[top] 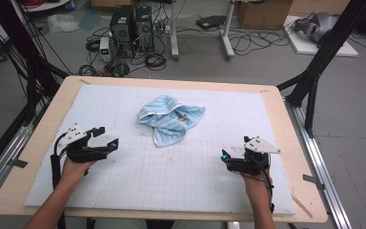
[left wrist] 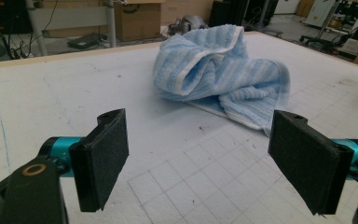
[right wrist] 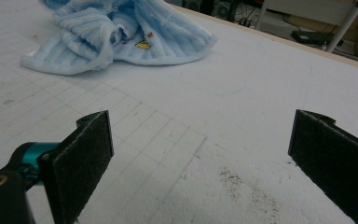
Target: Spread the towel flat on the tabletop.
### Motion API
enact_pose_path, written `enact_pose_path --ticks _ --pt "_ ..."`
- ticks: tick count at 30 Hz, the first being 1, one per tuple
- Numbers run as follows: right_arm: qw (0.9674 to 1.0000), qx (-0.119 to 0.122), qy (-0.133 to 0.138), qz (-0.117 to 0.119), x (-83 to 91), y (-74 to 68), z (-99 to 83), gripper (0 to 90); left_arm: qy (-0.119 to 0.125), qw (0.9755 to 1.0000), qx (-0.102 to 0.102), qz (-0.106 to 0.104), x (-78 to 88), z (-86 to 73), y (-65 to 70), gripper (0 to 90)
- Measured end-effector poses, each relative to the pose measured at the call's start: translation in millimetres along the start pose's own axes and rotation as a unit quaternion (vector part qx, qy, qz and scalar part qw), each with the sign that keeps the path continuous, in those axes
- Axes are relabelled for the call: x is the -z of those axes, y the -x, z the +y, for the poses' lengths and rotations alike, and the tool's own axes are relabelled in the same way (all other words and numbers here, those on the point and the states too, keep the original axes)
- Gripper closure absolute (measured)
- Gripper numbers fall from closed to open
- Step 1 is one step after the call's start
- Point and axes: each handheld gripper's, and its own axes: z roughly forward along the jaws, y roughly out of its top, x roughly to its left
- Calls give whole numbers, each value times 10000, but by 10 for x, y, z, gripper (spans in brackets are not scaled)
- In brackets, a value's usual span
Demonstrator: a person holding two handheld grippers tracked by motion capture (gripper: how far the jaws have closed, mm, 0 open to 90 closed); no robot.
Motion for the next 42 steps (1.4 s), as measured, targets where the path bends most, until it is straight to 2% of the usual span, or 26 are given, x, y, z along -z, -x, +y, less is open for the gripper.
enact_pose_path --ticks 14,17,20,24,29,36,42 --pt "9999 -55 8 87 -4 6 -35 57 14 10000 47 -14 -46 0 -3 204" --pt "9998 -99 7 175 -6 2 -42 57 14 10000 35 -43 -55 3 7 204" --pt "9998 -44 11 172 -5 -3 -44 57 14 10000 23 -77 -63 11 18 205" --pt "9997 -130 47 197 21 -21 -44 57 23 9999 -19 -104 -59 37 39 204" --pt "9997 -101 54 235 37 -69 -36 57 21 9998 -42 -217 -100 84 87 205" --pt "9995 -68 27 315 -1 -118 -30 57 17 9992 -60 -403 -203 233 137 207" --pt "9992 -68 29 383 -17 -128 -22 57 -23 9985 -110 -538 -404 426 209 207"
